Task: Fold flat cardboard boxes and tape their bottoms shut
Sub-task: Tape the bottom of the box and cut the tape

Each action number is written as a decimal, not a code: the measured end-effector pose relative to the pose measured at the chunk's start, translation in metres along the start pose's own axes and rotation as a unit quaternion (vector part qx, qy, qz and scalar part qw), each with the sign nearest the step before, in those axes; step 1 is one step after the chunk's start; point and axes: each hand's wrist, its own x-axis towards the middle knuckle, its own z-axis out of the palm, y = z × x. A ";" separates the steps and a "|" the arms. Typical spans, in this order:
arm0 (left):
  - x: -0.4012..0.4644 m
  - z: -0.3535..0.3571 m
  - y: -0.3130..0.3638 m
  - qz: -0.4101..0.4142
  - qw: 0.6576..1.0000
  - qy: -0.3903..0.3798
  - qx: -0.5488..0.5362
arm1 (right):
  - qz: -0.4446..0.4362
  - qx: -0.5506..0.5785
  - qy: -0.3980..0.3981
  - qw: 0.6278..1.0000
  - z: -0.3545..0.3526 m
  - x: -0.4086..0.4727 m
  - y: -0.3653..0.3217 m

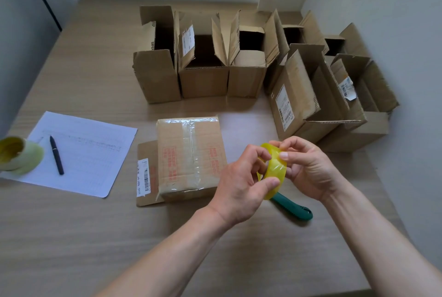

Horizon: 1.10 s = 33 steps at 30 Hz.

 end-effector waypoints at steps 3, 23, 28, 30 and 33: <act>-0.002 0.001 -0.002 -0.003 1.000 0.010 0.000 | -0.002 0.010 0.012 1.000 0.005 0.001 0.004; -0.041 -0.096 -0.093 -0.023 0.852 0.053 0.521 | -0.152 -0.825 -0.023 0.543 -0.051 -0.070 0.116; -0.040 -0.106 -0.097 -0.056 0.866 -0.020 0.496 | -0.217 -0.783 0.057 0.580 0.014 -0.021 0.095; -0.039 -0.106 -0.097 -0.044 0.884 -0.011 0.465 | -0.180 -0.704 0.037 0.686 0.046 0.012 0.104; -0.041 -0.106 -0.093 -0.066 0.963 0.097 0.241 | -0.159 -0.584 0.028 0.795 0.072 0.043 0.131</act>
